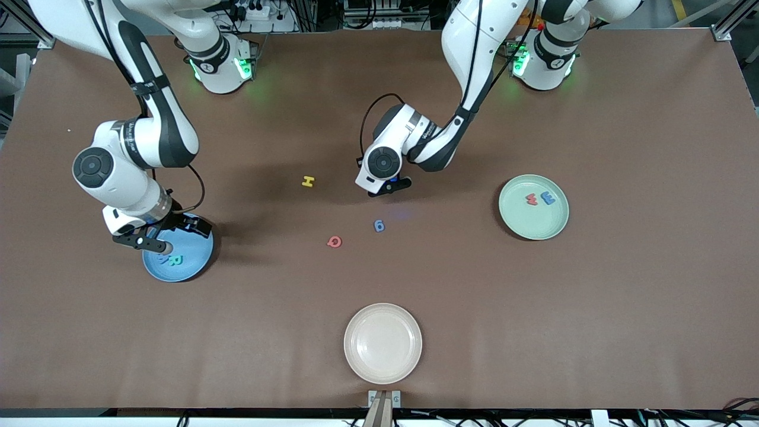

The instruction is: Sort uppercase to blue plate, lowercase to green plate

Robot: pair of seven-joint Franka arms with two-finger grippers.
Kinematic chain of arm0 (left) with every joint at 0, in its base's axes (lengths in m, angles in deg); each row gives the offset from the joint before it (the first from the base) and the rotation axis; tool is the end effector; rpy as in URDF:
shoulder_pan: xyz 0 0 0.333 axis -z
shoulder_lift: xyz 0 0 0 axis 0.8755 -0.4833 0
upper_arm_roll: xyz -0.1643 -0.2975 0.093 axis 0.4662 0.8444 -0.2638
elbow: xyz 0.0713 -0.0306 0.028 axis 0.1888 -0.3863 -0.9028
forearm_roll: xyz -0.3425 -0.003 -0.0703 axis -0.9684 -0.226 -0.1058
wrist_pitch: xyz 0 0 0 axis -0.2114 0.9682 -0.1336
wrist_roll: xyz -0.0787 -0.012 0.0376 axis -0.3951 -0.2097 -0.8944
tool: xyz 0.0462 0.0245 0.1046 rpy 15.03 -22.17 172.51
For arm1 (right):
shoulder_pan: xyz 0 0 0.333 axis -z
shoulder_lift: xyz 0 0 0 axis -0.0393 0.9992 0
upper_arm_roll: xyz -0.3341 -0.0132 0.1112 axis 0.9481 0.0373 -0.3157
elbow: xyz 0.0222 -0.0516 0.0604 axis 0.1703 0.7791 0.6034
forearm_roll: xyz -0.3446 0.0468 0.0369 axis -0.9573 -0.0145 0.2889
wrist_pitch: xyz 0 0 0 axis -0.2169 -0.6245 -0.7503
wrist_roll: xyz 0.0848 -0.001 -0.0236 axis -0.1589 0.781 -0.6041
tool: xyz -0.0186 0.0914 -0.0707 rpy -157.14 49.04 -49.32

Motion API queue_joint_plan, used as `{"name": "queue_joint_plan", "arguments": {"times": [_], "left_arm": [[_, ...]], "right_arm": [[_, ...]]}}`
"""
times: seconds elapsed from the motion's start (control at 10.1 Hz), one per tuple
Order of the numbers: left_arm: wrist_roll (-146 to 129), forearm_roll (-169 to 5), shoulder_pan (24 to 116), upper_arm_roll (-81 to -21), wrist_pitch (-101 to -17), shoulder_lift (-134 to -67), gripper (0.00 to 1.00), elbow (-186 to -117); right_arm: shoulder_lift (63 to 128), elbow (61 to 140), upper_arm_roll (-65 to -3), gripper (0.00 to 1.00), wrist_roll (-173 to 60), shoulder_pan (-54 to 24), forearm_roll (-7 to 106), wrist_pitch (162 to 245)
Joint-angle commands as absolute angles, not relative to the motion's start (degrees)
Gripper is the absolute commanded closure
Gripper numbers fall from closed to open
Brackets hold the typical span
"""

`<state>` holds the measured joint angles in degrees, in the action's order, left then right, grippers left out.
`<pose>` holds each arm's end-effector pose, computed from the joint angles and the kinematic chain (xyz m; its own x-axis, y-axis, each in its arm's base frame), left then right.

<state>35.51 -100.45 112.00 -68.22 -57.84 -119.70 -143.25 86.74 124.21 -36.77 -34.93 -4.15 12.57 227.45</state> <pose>0.3776 -0.5308 0.2016 0.8300 0.2521 -0.4976 0.2447 -0.9662 -0.0814 0.5539 0.0368 0.3443 0.9737 -0.2243 0.0390 -0.2245 -0.9745 0.0009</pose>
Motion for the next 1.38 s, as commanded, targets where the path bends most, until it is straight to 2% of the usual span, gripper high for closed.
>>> {"name": "queue_joint_plan", "arguments": {"times": [0.0,0.1,0.59,1.28], "left_arm": [[34.73,-101.95,112.52,-68.86,-58.80,-119.35,0.80,-144.12],[34.82,-101.95,112.52,-68.86,-58.80,-119.35,0.84,-144.20],[34.82,-101.86,112.34,-68.95,-57.40,-118.48,0.86,-144.20],[33.33,-100.98,111.90,-72.72,-46.42,-116.72,0.86,-143.59]], "right_arm": [[86.36,124.60,-36.85,0.00,-35.31,-4.16,12.18,227.99],[86.36,124.60,-36.85,0.00,-35.31,-4.16,12.18,227.90],[86.36,124.43,-36.94,0.00,-34.26,-4.95,12.44,227.90],[86.71,125.04,-37.29,0.00,-24.79,-10.13,12.71,227.81]]}}
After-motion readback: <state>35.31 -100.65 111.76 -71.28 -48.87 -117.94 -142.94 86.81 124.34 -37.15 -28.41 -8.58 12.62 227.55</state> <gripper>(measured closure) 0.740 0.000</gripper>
